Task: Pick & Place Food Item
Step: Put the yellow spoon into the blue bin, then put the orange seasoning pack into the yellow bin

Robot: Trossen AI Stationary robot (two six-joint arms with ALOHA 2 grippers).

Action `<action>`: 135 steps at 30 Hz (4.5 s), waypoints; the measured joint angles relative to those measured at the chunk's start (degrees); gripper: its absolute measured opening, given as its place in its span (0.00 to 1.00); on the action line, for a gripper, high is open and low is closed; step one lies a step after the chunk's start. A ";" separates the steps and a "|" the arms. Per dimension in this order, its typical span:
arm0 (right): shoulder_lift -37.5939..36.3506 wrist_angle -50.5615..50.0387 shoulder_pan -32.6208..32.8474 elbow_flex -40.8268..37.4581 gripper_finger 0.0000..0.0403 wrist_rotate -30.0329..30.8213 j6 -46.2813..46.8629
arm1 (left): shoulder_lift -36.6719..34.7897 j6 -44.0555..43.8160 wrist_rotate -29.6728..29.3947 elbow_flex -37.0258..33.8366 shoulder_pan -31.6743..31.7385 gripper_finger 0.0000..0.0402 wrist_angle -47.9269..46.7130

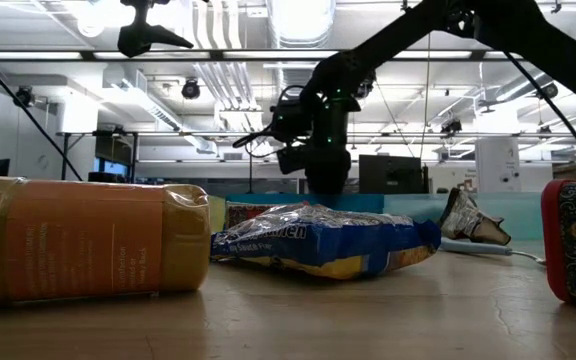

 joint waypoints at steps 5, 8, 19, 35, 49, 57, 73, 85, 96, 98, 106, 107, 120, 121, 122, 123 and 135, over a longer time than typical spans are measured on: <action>0.00 0.23 0.07 0.00 0.07 0.00 -0.10 | 0.00 -0.17 0.00 0.00 0.00 0.86 0.02; 0.00 0.22 0.07 0.00 0.07 0.02 -0.09 | 0.00 -0.39 0.00 0.00 0.00 0.86 0.02; 0.00 -0.22 0.83 0.00 0.10 0.05 0.31 | 0.00 -1.28 0.01 0.00 -0.04 0.86 0.02; 0.00 -0.35 0.92 0.00 0.34 1.51 0.31 | 0.00 -1.51 0.02 0.00 -0.04 0.86 0.02; -3.55 -2.56 0.66 0.37 0.34 1.19 4.94 | 0.00 -1.26 -0.14 0.00 -0.04 0.86 0.00; -12.58 -5.67 0.69 0.16 0.34 1.33 15.73 | 0.00 1.15 -0.85 0.00 0.00 0.86 -0.03; -44.50 -0.10 4.04 -31.64 0.34 7.58 53.11 | 0.00 3.07 -0.85 -3.55 0.02 0.86 0.01; -56.45 5.64 12.05 -50.96 0.34 15.20 80.25 | 0.00 4.76 -0.85 -4.63 0.07 0.86 2.12; -56.41 6.31 12.33 -55.06 0.34 19.00 84.94 | 0.00 4.76 0.87 -4.63 0.07 0.86 2.10; -56.40 6.46 12.79 -56.28 0.34 19.01 86.04 | 0.02 4.76 1.14 -4.63 0.07 0.86 2.10; -55.76 13.98 13.97 -60.17 0.34 18.60 88.87 | 0.02 4.76 1.73 -4.63 0.07 0.86 2.10; -55.43 13.99 13.99 -60.17 0.34 18.93 88.91 | 0.02 4.76 1.75 -4.63 0.07 0.86 2.08; -47.41 14.61 16.63 -60.22 0.34 18.93 88.69 | 0.02 4.57 1.83 -4.63 0.07 0.86 1.62; -46.89 15.02 17.02 -60.22 0.34 18.93 88.69 | 0.02 4.57 1.84 -4.63 0.07 0.86 1.64; -46.44 15.26 17.32 -60.22 0.34 18.93 88.72 | 0.02 4.57 1.85 -4.63 0.07 0.86 1.64; -46.08 15.34 17.54 -60.22 0.34 18.95 88.84 | 0.02 4.57 1.89 -4.63 0.07 0.86 1.63; -46.29 17.14 19.63 -60.22 0.06 19.41 86.90 | 0.02 4.59 1.92 -4.63 0.07 0.86 1.64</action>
